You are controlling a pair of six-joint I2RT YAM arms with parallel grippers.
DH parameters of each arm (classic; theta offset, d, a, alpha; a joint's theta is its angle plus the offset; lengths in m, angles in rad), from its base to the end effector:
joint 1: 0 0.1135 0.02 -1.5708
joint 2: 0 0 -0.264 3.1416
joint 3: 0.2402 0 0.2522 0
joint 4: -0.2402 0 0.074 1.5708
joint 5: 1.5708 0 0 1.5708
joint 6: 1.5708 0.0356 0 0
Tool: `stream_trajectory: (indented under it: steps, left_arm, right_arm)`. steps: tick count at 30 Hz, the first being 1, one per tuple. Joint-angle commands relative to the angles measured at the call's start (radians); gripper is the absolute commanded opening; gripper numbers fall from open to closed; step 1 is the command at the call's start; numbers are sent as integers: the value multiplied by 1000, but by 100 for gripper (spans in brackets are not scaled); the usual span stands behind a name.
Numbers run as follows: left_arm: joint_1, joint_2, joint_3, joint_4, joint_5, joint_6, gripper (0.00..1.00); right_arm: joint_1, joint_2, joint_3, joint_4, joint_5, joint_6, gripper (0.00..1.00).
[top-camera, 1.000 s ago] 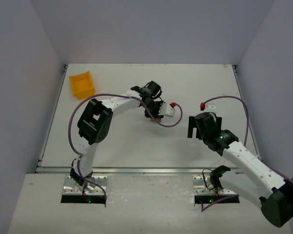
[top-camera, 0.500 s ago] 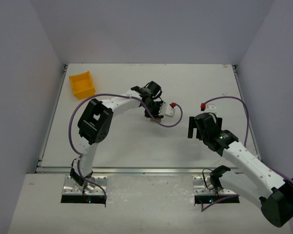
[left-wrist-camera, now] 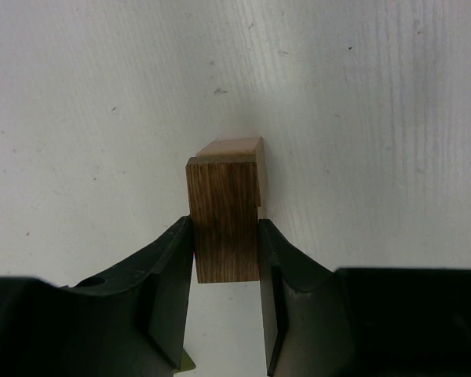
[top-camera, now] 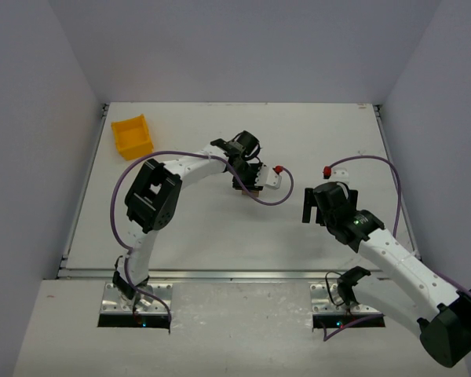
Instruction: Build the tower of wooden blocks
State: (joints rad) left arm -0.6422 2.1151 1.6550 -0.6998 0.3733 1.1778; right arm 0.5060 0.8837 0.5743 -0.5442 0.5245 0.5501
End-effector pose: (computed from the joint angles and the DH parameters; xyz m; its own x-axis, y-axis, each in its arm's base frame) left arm 0.3491 -0.2773 0.1861 0.3418 0.8185 -0.4618 0.9364 -0.2551 0.2409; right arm 0.1600 0.0683 0.2212 -0.6308 0.1678 -0.7576 0.2324 0.9724 0.0219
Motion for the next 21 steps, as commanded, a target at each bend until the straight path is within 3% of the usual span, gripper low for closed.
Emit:
stream_trajectory:
  steps: [1, 9, 13, 21]
  left_arm:
    - [-13, 4, 9, 8, 21, 31, 12]
    - [-16, 5, -3, 13, 7, 37, 14]
    - [-17, 7, -5, 14, 6, 38, 21]
    - [-17, 8, -3, 13, 24, 34, 21]
  right_arm:
    - [-3, -13, 7, 7, 26, 19, 99]
    - [-3, -34, 4, 7, 37, 28, 99]
    - [-3, -36, 4, 7, 40, 26, 99]
    - [-3, -31, 6, 4, 39, 28, 99]
